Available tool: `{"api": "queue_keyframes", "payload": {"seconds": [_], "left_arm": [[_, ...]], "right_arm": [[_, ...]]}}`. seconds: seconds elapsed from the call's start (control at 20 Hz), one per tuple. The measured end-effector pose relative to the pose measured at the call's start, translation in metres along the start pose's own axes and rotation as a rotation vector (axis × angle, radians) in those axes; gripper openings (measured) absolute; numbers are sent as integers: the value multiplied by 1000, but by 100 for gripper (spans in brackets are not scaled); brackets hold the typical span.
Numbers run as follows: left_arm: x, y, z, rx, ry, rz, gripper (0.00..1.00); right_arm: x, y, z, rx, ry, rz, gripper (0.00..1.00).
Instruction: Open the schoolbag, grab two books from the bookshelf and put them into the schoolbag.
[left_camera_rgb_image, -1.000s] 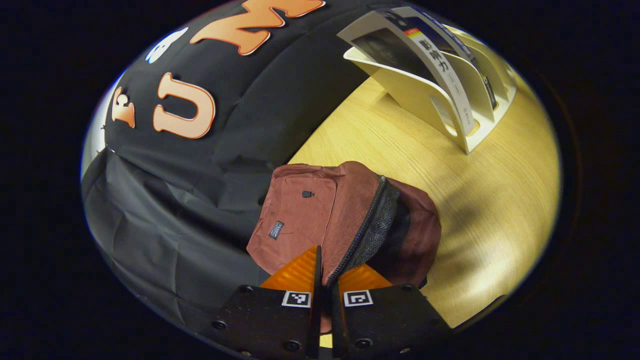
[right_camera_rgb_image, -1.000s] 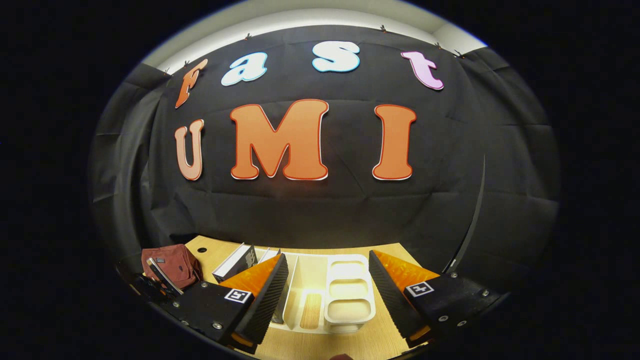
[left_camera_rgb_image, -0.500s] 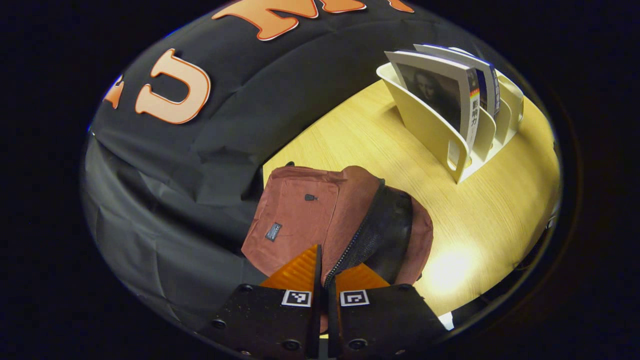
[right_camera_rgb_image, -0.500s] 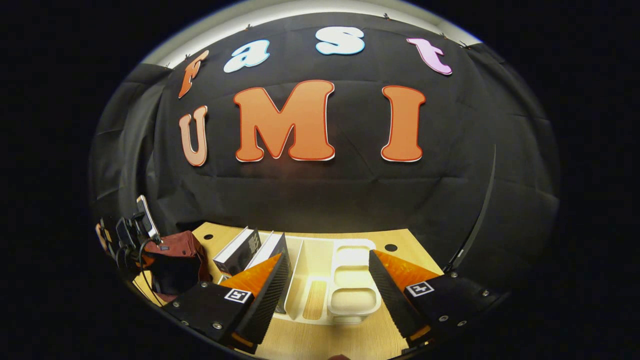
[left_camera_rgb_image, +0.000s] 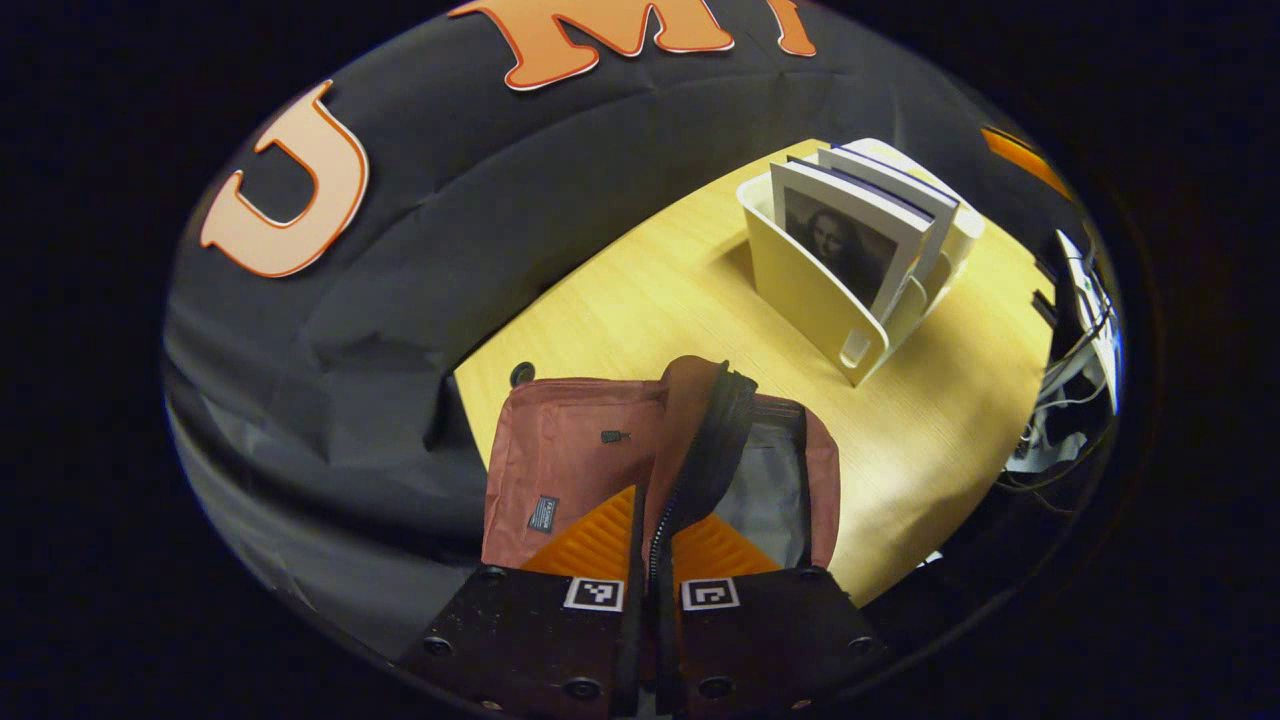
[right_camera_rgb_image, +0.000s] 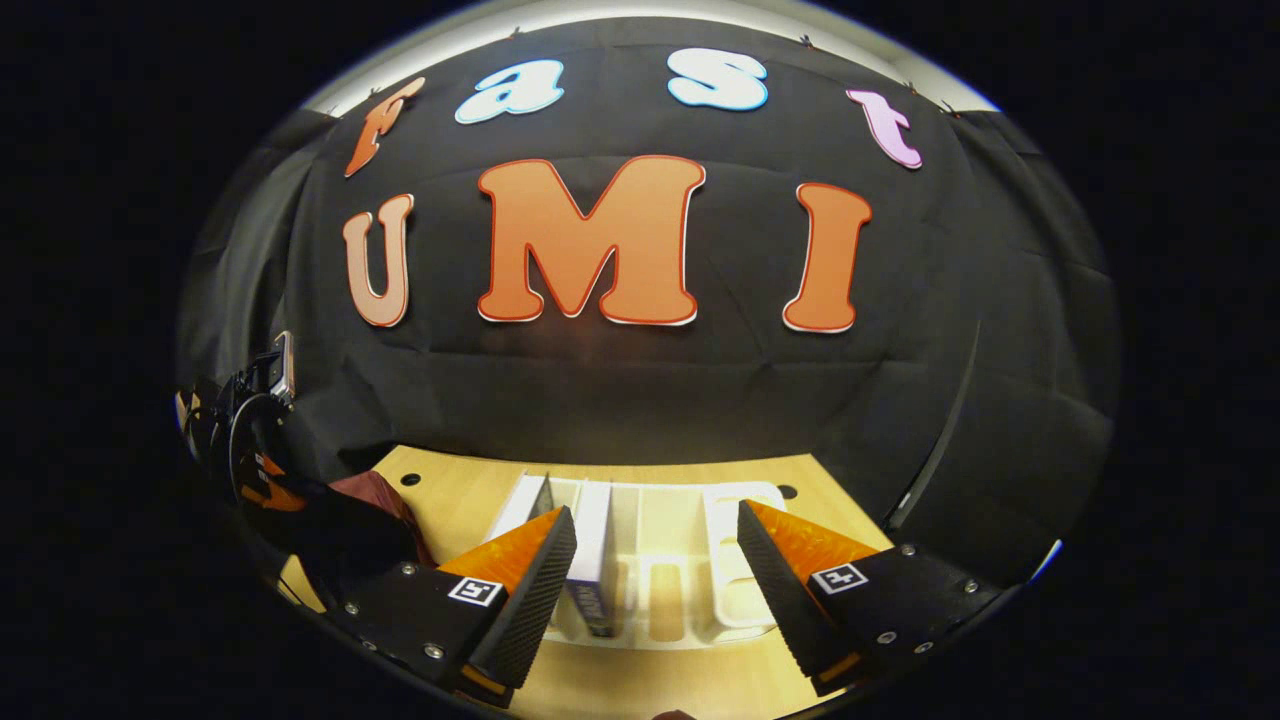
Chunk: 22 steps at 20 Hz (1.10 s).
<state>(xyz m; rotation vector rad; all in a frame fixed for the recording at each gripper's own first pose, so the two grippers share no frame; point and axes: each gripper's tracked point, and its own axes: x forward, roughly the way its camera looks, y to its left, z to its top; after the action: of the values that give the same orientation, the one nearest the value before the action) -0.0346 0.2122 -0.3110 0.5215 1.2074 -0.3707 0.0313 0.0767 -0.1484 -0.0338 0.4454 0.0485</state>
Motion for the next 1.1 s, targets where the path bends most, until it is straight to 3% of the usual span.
{"api": "queue_keyframes", "payload": {"seconds": [0.2, 0.4, 0.55, 0.75, 0.85, 0.95, 1.1], "left_arm": [[-7, 22, 5, 16, -20, -122, 6], [-10, 38, 9, 28, -23, -190, 5], [-10, 47, 13, 46, -25, -186, 5], [-13, 35, 14, 42, -31, -200, 5], [-14, 31, 15, 40, -48, -199, 5], [-14, 32, 14, 33, -47, -198, 5], [-8, 38, 11, -1, -30, -190, 5]], "right_arm": [[4, 52, 12, -26, 100, 9, 97], [19, 83, 18, -41, 227, 31, 96], [33, 109, 5, 1, 380, 106, 96], [66, 118, -18, -75, 545, 131, 97], [84, 131, -29, -33, 621, 173, 97], [99, 130, -43, -34, 695, 187, 97], [118, 120, -64, -127, 789, 153, 97]]}}
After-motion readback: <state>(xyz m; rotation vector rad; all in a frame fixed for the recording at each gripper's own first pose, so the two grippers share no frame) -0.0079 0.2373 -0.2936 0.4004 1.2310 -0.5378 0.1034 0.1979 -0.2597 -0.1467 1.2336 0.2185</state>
